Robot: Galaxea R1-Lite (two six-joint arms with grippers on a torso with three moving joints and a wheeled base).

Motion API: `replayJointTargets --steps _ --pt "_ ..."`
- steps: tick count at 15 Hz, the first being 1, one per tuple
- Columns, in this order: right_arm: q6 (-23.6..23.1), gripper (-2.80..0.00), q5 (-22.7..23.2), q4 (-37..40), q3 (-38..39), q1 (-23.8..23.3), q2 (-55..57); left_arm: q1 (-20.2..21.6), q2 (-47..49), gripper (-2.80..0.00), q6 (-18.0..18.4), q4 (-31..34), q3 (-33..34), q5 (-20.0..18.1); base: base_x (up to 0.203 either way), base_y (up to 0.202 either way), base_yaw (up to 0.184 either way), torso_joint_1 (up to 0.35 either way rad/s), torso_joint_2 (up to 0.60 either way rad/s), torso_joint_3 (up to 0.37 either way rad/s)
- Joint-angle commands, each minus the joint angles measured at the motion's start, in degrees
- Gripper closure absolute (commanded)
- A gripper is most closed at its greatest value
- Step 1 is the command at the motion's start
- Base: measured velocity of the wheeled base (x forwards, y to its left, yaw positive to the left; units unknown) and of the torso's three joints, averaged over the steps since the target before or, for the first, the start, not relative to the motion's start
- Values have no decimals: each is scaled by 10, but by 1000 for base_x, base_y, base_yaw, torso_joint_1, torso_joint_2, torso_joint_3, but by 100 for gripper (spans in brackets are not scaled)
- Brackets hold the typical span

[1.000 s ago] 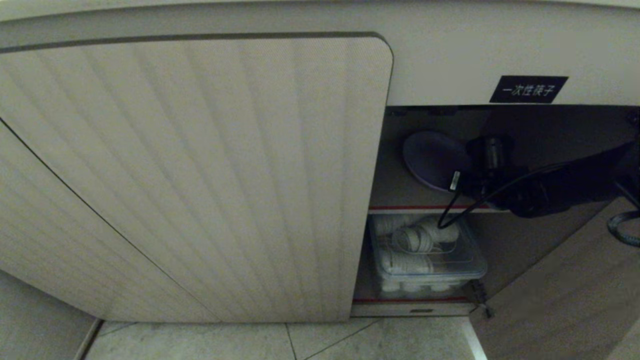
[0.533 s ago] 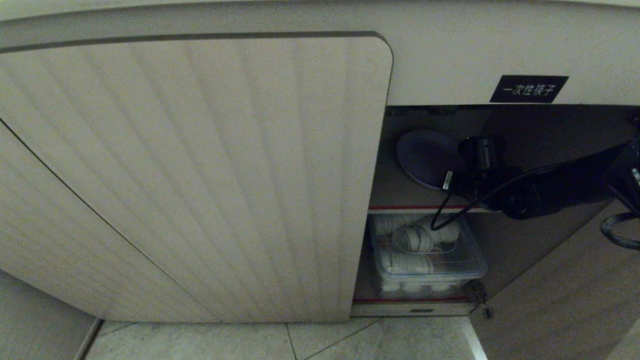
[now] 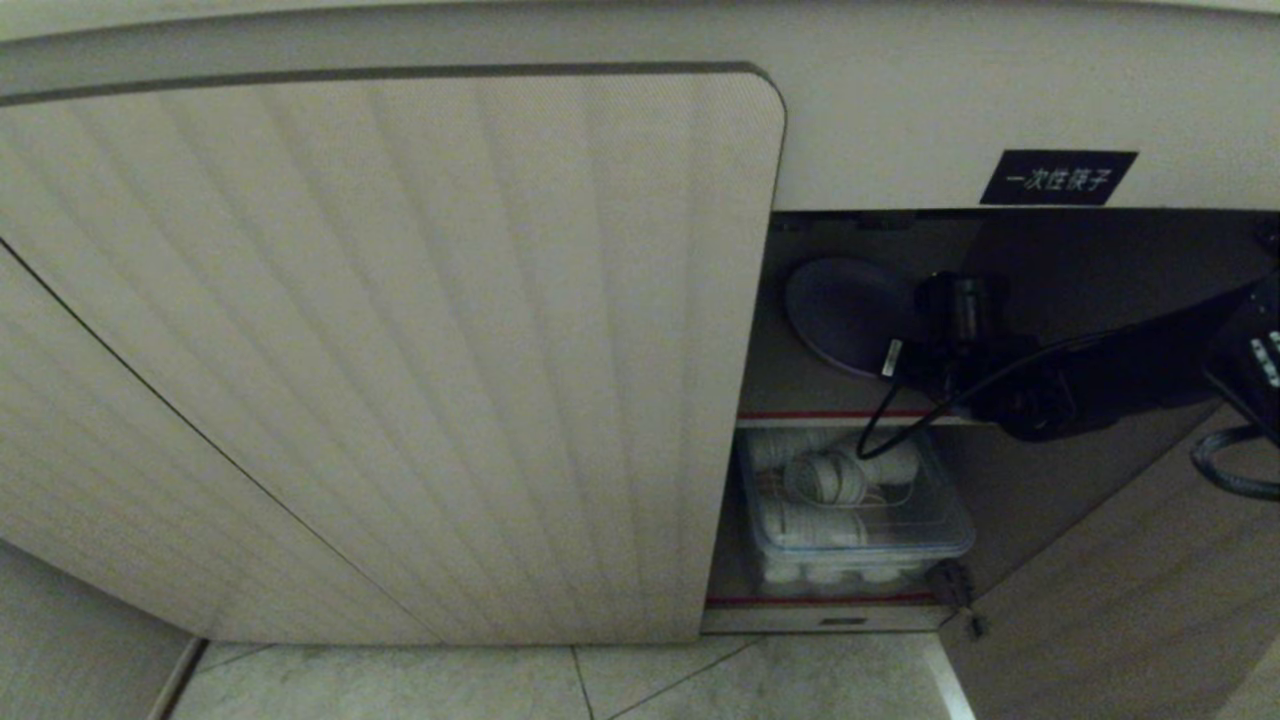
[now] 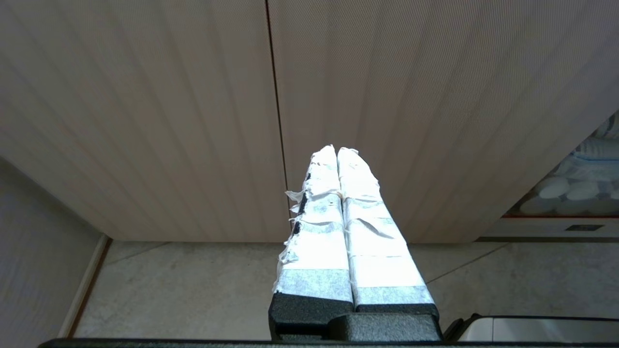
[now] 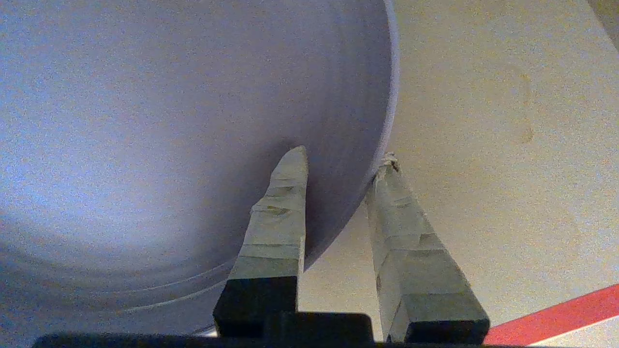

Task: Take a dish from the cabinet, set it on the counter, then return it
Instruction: Take the plate from the cabinet

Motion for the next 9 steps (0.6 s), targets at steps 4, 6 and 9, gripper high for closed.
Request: replayJointTargets --steps 4,6,9 --pt "7 0 -1 -2 -3 3 -10 0 0 0 0 0 0 0 0 0 0 0 0 0" --pt "8 0 -1 -2 -3 3 -15 0 0 0 0 0 0 0 0 0 0 0 0 0" --pt "8 0 -1 -2 -5 5 -20 0 0 0 0 0 0 0 0 0 0 0 0 0"
